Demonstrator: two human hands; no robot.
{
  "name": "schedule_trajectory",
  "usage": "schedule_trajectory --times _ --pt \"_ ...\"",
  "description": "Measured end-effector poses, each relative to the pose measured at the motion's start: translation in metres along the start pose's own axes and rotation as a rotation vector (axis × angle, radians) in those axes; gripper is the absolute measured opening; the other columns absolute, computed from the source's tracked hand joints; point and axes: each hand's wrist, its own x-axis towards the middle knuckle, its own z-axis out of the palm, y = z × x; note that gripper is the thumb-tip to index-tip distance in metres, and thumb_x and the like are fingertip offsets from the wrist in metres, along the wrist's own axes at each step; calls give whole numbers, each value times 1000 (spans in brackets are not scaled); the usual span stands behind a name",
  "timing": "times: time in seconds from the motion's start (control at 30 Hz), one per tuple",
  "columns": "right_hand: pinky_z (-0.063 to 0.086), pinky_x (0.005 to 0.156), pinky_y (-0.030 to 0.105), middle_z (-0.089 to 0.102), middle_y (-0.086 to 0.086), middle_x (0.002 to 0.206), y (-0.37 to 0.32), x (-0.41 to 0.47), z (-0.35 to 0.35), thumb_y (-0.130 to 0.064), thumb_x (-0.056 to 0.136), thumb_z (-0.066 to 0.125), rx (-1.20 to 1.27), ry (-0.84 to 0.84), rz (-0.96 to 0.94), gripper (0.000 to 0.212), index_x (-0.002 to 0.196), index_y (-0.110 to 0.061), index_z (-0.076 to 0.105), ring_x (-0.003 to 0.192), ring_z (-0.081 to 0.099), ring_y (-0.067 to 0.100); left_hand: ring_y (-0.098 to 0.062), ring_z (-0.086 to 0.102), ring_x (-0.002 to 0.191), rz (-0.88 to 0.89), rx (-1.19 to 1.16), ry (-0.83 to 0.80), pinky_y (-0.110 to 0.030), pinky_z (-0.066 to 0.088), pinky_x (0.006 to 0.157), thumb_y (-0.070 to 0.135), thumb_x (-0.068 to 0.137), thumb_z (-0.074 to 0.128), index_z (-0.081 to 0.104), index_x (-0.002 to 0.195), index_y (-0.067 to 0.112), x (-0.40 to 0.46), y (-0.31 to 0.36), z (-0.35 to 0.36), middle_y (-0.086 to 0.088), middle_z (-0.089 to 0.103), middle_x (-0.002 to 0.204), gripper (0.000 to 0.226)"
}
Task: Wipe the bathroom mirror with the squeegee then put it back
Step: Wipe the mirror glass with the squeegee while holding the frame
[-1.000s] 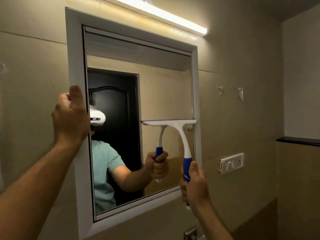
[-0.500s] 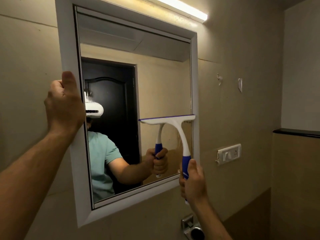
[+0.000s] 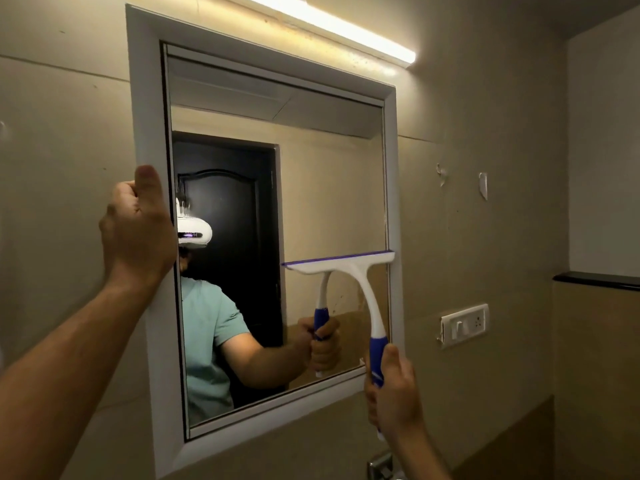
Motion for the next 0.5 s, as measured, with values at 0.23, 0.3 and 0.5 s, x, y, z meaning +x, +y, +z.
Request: schedule_trajectory --times 0.23,0.3,0.5 --pt "33 36 17 45 3 65 -63 34 27 -46 101 29 -47 9 -128 47 103 -5 52 40 39 4 -22 38 85 -10 -11 -16 -32 26 73 51 101 21 52 113 2 -1 -1 0 -21 54 101 60" --pt "33 36 19 44 1 62 -92 50 35 -47 101 28 -35 -10 -156 47 103 -6 52 40 38 6 -22 38 84 -9 -14 -17 -32 26 73 50 101 21 52 113 2 1 -2 0 -14 48 93 59" --pt "29 35 20 40 -3 53 -166 79 61 -51 100 27 -18 -70 -188 45 90 -14 51 38 32 10 -20 39 79 -8 -30 -16 -28 22 64 49 101 21 48 102 11 -3 1 1 1 41 71 47"
